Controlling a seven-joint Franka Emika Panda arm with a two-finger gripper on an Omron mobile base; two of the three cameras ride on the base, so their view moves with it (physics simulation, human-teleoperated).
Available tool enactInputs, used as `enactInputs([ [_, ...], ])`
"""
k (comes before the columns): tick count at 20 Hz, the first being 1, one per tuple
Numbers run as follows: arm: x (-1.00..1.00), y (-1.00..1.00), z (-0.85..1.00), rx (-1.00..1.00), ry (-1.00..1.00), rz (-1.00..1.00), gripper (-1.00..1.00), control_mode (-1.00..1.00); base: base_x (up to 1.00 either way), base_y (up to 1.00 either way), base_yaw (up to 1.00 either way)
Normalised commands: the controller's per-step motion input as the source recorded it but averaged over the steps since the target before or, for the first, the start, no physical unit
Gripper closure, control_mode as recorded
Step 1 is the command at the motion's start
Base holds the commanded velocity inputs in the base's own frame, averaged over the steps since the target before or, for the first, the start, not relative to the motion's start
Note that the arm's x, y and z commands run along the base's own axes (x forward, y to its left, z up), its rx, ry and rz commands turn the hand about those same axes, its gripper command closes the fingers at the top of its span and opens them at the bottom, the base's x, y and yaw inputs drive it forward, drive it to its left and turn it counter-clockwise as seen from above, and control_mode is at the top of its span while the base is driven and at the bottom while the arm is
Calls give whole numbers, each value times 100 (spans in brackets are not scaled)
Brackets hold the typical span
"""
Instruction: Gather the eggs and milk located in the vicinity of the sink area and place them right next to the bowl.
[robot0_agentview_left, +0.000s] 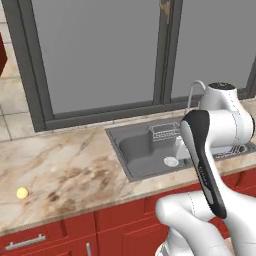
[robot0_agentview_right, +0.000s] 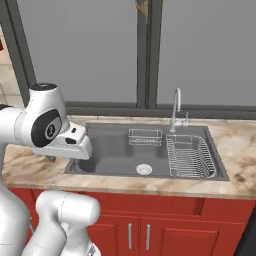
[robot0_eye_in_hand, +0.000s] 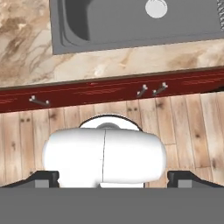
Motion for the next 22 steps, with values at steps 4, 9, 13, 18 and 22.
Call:
enactInputs([
  [4, 0, 0, 0, 0, 0, 0, -100, 100, -10, 100, 14],
  [9, 0, 0, 0, 0, 0, 0, -100, 100, 29, 100, 3],
  [13, 0, 0, 0, 0, 0, 0, -100, 100, 46, 50, -10],
  [18, 0, 9, 0, 0, 0, 0, -100, -100, 2, 6, -2],
  [22, 46, 94, -4, -7, 0, 10, -100, -100, 0, 0, 0],
])
